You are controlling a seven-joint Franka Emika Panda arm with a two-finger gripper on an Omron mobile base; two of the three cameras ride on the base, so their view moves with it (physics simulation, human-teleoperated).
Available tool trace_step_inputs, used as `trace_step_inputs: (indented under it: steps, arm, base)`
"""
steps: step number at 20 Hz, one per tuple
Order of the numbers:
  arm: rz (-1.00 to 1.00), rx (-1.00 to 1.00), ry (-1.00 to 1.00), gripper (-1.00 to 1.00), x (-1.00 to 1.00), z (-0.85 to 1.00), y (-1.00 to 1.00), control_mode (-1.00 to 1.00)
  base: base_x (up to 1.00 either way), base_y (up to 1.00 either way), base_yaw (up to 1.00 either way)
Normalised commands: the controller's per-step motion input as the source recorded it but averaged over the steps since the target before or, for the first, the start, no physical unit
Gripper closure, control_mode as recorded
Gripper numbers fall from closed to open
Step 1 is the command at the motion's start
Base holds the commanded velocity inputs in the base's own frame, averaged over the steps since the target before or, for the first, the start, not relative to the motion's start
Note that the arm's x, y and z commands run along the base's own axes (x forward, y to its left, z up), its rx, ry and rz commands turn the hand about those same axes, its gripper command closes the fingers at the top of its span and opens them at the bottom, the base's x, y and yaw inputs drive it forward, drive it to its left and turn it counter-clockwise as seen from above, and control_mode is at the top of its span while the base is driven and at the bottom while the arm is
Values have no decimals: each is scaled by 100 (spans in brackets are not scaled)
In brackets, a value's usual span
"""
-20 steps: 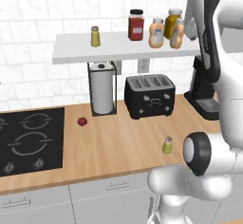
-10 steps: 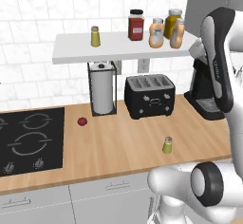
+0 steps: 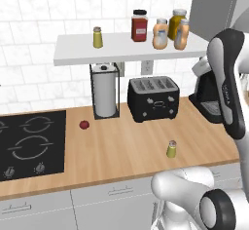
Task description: Put the shaker and condiment bottle from the counter next to their counterparts in the cabinet.
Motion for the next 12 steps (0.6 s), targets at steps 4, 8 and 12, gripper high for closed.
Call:
trace_step_inputs:
  steps: [4, 8, 12]
  arm:
    - [7, 0, 0, -100, -18, -28, 1, -100]
    - [15, 0, 0, -100, -24, -36, 0, -100]
    - [27, 0, 0, -100, -26, -40, -3, -100]
  base:
    - [0, 0, 0]
    - [0, 0, 0]
    - [0, 0, 0]
